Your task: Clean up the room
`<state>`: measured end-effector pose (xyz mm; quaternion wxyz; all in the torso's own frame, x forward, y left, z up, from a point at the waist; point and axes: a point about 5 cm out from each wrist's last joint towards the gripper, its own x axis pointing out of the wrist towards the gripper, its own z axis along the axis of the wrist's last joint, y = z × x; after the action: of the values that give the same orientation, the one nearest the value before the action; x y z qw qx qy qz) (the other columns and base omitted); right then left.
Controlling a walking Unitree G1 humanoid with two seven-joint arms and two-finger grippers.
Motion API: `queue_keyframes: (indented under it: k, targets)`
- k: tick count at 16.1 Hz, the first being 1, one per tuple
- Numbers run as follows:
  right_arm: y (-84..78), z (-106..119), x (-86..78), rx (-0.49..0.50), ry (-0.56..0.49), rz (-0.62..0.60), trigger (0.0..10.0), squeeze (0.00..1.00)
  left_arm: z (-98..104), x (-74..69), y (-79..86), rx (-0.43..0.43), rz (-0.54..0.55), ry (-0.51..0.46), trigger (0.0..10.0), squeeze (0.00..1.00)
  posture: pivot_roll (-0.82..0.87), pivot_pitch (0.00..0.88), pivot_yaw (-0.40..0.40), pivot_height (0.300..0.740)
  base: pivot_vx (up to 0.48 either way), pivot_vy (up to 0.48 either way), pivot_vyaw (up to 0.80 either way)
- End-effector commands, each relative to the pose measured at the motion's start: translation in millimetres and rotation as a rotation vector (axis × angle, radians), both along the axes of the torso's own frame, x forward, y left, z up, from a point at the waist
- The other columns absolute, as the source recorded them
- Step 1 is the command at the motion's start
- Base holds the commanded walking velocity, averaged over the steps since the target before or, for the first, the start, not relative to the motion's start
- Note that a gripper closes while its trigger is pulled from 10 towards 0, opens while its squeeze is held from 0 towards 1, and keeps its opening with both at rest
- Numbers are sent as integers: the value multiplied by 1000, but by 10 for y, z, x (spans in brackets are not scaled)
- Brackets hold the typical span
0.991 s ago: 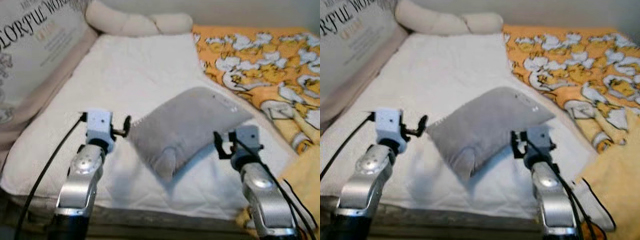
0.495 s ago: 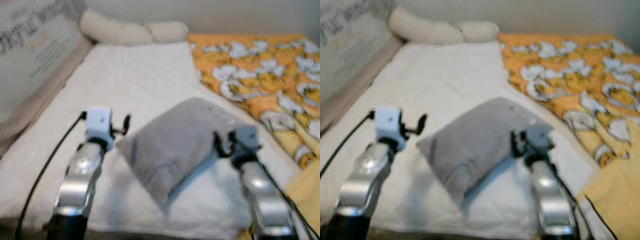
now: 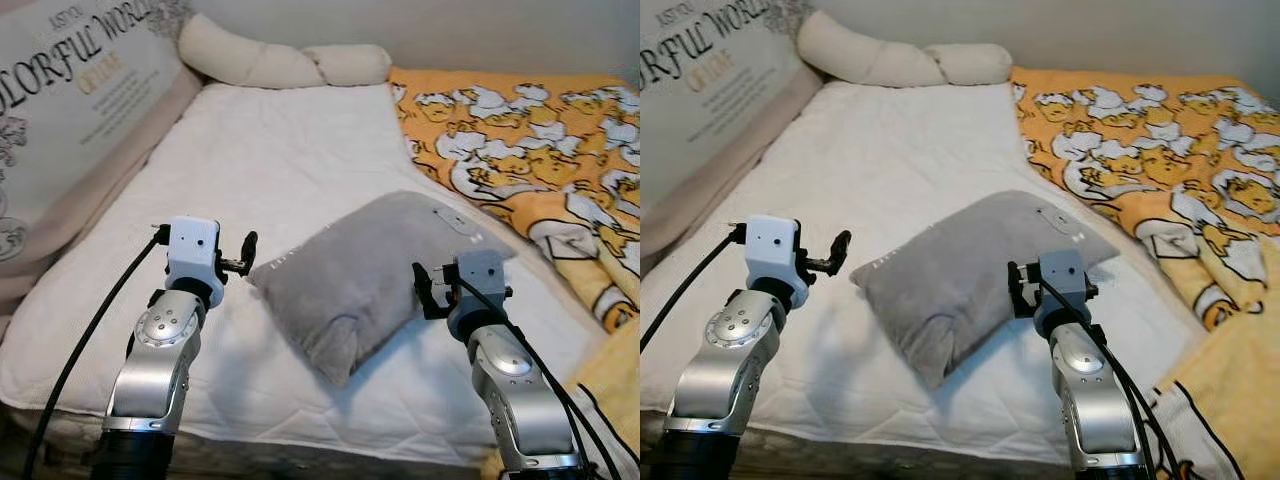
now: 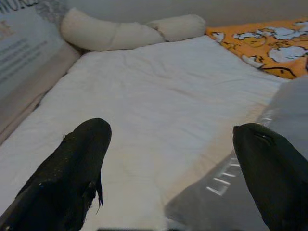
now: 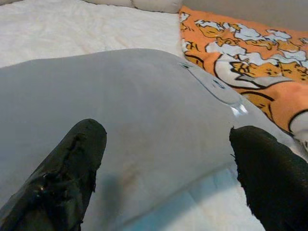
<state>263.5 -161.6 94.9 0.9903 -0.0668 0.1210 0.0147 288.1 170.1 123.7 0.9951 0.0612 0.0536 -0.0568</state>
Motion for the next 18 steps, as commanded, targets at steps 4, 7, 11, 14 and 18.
queue_keyframes:
  k: [4,7,11,14,18]
  targets:
    - [-87,-104,7,163,87,-69,10000,1000,-14,96,-8,9,-25,10,10000,0,-42,0,32,740,0,0,0]
    - [-149,-306,37,418,220,-155,10000,1000,5,161,-25,23,-73,9,10000,0,-50,0,43,740,0,0,0]
    - [-146,-418,232,703,272,-215,10000,1000,7,149,-105,42,-194,33,10000,0,-46,0,58,740,0,0,0]
    - [-36,-472,416,973,300,-181,10000,1000,-61,5,-196,51,-356,73,10000,0,-22,0,48,740,0,0,0]
    - [111,-349,498,1100,264,-47,10000,0,-83,-102,-188,48,-435,98,10000,0,-8,0,30,740,0,0,0]
